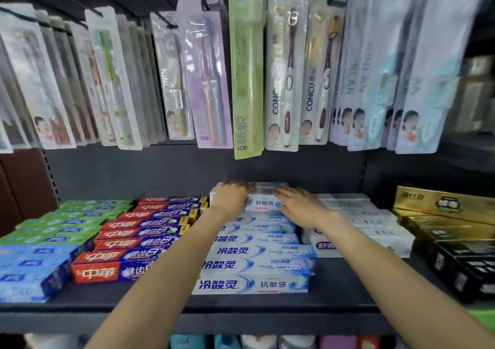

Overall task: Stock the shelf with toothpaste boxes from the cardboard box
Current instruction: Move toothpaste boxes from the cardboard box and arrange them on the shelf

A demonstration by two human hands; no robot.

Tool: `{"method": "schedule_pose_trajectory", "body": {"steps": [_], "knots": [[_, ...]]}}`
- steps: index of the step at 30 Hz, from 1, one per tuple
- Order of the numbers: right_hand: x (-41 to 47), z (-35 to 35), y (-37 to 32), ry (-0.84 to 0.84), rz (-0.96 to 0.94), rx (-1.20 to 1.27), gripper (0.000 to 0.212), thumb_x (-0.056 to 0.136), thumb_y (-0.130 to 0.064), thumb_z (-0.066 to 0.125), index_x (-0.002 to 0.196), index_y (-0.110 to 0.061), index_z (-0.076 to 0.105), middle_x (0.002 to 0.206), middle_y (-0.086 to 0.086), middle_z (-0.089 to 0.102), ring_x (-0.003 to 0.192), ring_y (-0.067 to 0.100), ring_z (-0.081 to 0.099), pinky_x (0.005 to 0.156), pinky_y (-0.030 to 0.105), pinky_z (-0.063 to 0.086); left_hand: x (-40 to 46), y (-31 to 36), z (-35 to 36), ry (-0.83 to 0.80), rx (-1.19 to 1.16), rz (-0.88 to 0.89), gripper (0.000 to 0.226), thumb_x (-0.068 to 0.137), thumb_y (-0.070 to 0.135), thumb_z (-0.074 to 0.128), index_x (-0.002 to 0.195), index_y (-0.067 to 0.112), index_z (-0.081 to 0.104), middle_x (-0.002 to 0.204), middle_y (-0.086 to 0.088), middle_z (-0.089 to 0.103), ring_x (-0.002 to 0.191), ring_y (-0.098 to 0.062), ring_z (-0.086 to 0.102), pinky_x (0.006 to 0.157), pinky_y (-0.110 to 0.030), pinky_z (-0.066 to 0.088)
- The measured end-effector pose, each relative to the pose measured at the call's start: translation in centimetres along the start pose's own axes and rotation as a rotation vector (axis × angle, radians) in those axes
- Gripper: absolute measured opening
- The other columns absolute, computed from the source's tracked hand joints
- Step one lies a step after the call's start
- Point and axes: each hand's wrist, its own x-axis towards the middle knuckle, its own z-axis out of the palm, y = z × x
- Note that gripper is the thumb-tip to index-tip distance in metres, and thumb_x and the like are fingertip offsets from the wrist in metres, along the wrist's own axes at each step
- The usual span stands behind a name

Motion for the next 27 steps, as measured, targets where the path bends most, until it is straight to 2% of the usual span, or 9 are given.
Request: {"method": "schedule_pose_trajectory", "body": {"steps": [4,6,8,11,15,18,20,24,27], "knots": [[-1.2,-0.3,-1.0,0.142,-0.030,0.093,0.046,0.101,-0.022,0.032,0.146,-0.012,0.030,0.155,0.001,0.026,0.145,0.018,0.012,0.117,0.035,0.008,-3.0,0.3,-0.7,0.043,-0.037,0.036,0.043,0.097,0.031,0.043,0.140,0.031,0.040,0.142,-0.001,0.047,0.124,-0.025,0.047,0.102,-0.037,0.036],[-3.0,-0.7,-2.4,0.347,-0.098,0.169,0.039,0.096,-0.015,0.043,0.133,-0.008,0.052,0.137,0.009,0.052,0.135,0.027,0.035,0.113,0.037,0.026,-5.4,0.2,-2.0,0.108,-0.091,0.028,0.041,0.097,0.034,0.043,0.137,0.029,0.044,0.138,0.000,0.050,0.123,-0.024,0.048,0.097,-0.037,0.040],[-5.7,-1.2,-4.3,0.570,-0.139,0.186,0.031,0.089,-0.014,0.046,0.111,-0.008,0.067,0.108,0.007,0.069,0.109,0.028,0.058,0.094,0.038,0.048,-8.7,0.2,-3.3,0.202,-0.169,0.052,0.035,0.096,0.035,0.045,0.128,0.025,0.055,0.126,0.000,0.060,0.113,-0.023,0.055,0.087,-0.034,0.045],[-10.5,-1.7,-7.6,0.775,-0.179,0.162,0.029,0.086,-0.017,0.045,0.097,-0.013,0.071,0.087,0.000,0.072,0.078,0.022,0.066,0.070,0.030,0.049,-14.9,0.8,-4.7,0.446,-0.218,0.152,0.028,0.094,0.032,0.047,0.106,0.021,0.069,0.096,0.002,0.072,0.087,-0.021,0.065,0.071,-0.030,0.047],[-17.3,0.7,-12.2,0.859,-0.264,0.167,0.021,0.087,-0.011,0.054,0.097,-0.012,0.073,0.080,0.001,0.071,0.069,0.022,0.066,0.061,0.032,0.053,-23.7,2.3,-3.4,0.656,-0.329,0.147,0.025,0.093,0.022,0.047,0.095,0.013,0.071,0.078,0.002,0.068,0.072,-0.018,0.061,0.064,-0.029,0.046],[-22.5,5.0,-15.8,0.764,-0.325,0.272,0.020,0.087,-0.010,0.056,0.096,-0.010,0.073,0.082,0.003,0.071,0.069,0.023,0.065,0.061,0.034,0.053,-30.0,4.0,-0.2,0.594,-0.458,0.092,0.024,0.094,0.017,0.047,0.094,0.009,0.070,0.076,-0.001,0.066,0.071,-0.014,0.055,0.067,-0.021,0.042],[-25.5,8.8,-17.9,0.589,-0.339,0.341,0.019,0.087,-0.011,0.055,0.097,-0.011,0.072,0.082,0.003,0.070,0.071,0.023,0.065,0.061,0.034,0.053,-34.3,5.0,3.6,0.461,-0.549,0.009,0.022,0.092,0.016,0.049,0.093,0.009,0.070,0.077,-0.001,0.067,0.071,-0.012,0.055,0.067,-0.022,0.044],[-30.2,18.1,-20.2,0.151,-0.272,0.383,0.024,0.086,-0.017,0.050,0.099,-0.015,0.069,0.092,0.001,0.068,0.082,0.021,0.064,0.068,0.032,0.053,-43.4,6.1,13.4,-0.004,-0.614,-0.312,0.029,0.084,0.031,0.045,0.100,0.020,0.066,0.089,-0.002,0.068,0.085,-0.021,0.061,0.067,-0.035,0.052],[-32.6,24.7,-21.1,-0.161,-0.237,0.402,0.028,0.082,-0.020,0.052,0.106,-0.017,0.066,0.105,0.004,0.064,0.094,0.026,0.063,0.070,0.035,0.056,-48.1,6.1,18.6,-0.252,-0.711,-0.569,0.030,0.083,0.024,0.055,0.110,0.016,0.065,0.102,-0.008,0.066,0.096,-0.030,0.063,0.078,-0.037,0.051]]}}
